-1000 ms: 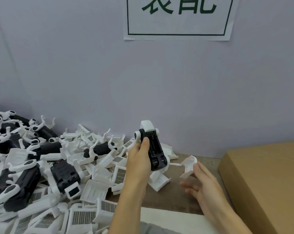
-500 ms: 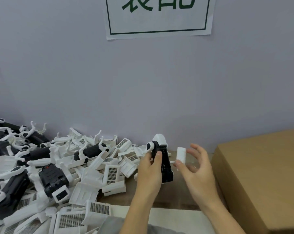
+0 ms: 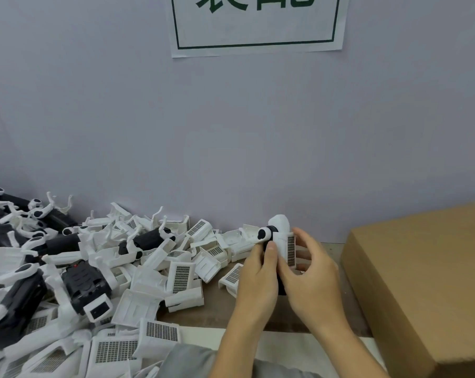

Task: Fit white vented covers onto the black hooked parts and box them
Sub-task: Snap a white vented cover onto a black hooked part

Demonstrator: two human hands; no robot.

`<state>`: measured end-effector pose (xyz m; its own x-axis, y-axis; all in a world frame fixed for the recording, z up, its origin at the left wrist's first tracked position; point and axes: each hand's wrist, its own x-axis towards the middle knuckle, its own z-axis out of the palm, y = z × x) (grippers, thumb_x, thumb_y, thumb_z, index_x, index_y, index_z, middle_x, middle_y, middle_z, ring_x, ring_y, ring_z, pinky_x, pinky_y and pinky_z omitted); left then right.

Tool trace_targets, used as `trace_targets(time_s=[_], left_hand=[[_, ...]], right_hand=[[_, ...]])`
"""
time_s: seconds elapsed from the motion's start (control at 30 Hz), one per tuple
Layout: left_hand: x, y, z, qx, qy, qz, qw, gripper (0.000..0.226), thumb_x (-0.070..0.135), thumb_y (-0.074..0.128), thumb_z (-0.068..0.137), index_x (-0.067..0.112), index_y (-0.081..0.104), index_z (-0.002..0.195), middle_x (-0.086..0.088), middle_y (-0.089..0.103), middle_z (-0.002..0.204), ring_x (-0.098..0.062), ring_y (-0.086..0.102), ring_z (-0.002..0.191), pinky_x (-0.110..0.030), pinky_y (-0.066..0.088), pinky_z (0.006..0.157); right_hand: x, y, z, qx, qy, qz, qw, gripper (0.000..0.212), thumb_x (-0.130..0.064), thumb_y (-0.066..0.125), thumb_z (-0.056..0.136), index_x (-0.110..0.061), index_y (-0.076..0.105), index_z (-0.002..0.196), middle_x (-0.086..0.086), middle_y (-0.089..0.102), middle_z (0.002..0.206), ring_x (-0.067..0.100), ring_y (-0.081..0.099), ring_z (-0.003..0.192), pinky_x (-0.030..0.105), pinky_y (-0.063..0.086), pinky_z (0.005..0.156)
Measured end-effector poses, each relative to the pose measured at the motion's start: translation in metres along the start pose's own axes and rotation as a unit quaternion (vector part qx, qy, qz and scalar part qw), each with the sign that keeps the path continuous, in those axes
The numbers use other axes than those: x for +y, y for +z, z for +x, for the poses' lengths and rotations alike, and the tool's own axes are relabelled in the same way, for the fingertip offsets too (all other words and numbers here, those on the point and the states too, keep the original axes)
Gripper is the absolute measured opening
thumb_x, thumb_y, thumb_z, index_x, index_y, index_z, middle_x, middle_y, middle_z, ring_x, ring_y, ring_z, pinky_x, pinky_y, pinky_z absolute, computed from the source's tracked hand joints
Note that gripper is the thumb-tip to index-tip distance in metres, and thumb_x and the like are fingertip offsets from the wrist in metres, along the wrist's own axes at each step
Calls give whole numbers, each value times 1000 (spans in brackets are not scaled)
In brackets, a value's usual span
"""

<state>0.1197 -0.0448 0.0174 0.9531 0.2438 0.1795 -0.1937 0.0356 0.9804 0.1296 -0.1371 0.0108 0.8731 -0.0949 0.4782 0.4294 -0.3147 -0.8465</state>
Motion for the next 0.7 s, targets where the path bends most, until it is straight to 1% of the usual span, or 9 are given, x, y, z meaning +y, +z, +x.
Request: trace_targets(time_s=[0.13, 0.3, 0.37, 0.4, 0.5, 0.53, 0.57, 0.63, 0.7], left_hand=[[-1, -2, 1, 13, 1, -36, 999, 21, 27, 45, 107, 29, 66, 112, 11, 77, 101, -5, 71, 98, -24, 56, 85], [0, -4, -2, -15, 23, -30, 999, 20, 26, 55, 103, 24, 67, 118, 4, 77, 104, -12, 72, 99, -34, 57, 91], [-2, -5, 0, -5, 39, -22, 999, 17, 23, 61, 100, 23, 68, 115, 4, 77, 102, -12, 73, 97, -32, 57, 88], [-3, -6, 1, 4, 43, -23, 999, 15, 22, 62, 99, 23, 69, 111, 4, 77, 100, -12, 73, 95, -30, 58, 85], [-3, -6, 0, 27, 33, -41, 998, 12, 18, 61, 99, 22, 71, 104, 1, 78, 94, -13, 75, 88, -24, 58, 75], [-2, -6, 0, 35, 29, -47, 998, 12, 18, 61, 99, 22, 71, 102, 1, 78, 92, -13, 75, 86, -22, 57, 71], [-2, -7, 0, 44, 26, -51, 997, 11, 19, 61, 99, 22, 72, 102, 2, 78, 91, -12, 75, 86, -20, 56, 69], [-3, -9, 1, 57, 26, -56, 996, 13, 23, 60, 99, 21, 72, 103, 3, 78, 93, -10, 74, 87, -18, 54, 69], [-2, -10, 0, 58, 27, -68, 996, 16, 25, 58, 100, 21, 73, 102, 5, 78, 93, -7, 73, 86, -13, 52, 67]], right_hand=[[1, 0, -2, -31, -15, -17, 999, 49, -37, 73, 87, -31, 59, 133, -19, 64, 112, 3, 62, 102, 32, 58, 86], [4, 7, -2, 5, 11, 19, 1000, 51, -33, 78, 84, -36, 56, 130, -22, 66, 107, 0, 65, 98, 26, 59, 79], [4, 10, -2, -6, 20, 21, 1000, 47, -33, 82, 80, -37, 62, 122, -18, 69, 104, 6, 66, 100, 30, 60, 80], [4, 10, -2, -14, 19, 19, 1000, 45, -31, 84, 79, -40, 64, 118, -17, 71, 101, 6, 67, 98, 30, 61, 79], [-1, 6, -2, -34, -20, 13, 999, 46, -24, 83, 78, -58, 60, 98, -23, 72, 91, -2, 69, 87, 21, 60, 72], [-2, 5, -3, -43, -33, 8, 999, 47, -23, 82, 80, -60, 59, 98, -25, 72, 92, -3, 69, 87, 19, 59, 73], [-2, 4, -3, -51, -40, 9, 998, 46, -22, 80, 81, -59, 61, 102, -26, 72, 94, -2, 69, 89, 18, 57, 75], [-1, 4, -4, -67, -32, 47, 996, 39, -18, 75, 87, -45, 67, 114, -23, 74, 99, -1, 70, 94, 16, 56, 78], [0, 1, 0, -68, 9, 130, 989, 28, -10, 67, 93, -30, 72, 112, -16, 76, 100, 1, 71, 95, 16, 56, 79]])
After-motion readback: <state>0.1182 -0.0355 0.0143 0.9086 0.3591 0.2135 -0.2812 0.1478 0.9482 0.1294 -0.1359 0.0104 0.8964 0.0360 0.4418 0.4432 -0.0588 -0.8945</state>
